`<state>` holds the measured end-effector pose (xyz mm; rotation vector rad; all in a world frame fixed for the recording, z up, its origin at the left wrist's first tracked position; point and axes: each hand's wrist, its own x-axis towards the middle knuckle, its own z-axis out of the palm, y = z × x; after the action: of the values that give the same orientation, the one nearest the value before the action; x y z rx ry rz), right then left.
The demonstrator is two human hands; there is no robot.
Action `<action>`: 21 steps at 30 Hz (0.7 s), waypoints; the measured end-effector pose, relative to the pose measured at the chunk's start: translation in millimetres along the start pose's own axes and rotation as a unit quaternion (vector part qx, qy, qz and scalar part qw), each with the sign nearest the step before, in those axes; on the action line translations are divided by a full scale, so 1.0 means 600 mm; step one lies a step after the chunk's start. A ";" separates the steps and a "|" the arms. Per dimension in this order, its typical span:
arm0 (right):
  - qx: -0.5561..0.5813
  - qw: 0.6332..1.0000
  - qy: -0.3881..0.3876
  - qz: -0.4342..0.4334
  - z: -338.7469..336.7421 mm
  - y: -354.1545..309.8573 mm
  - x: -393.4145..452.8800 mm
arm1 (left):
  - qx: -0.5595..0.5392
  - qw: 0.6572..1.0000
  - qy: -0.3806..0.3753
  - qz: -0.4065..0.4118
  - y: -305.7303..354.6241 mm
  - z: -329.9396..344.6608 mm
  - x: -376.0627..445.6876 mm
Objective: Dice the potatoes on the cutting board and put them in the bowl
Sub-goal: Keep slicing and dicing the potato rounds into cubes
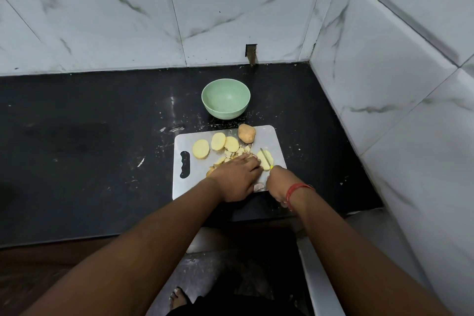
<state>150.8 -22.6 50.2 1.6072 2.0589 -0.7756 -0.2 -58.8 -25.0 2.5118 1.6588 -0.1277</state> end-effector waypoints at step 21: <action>0.128 0.989 0.062 -0.029 0.069 0.069 -0.058 | 0.007 1.000 -0.007 -0.024 0.002 0.007 -0.003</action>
<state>198.7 -67.8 33.6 1.7773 2.1750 -1.0183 0.2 -61.3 -28.7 2.4765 1.7183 -0.1629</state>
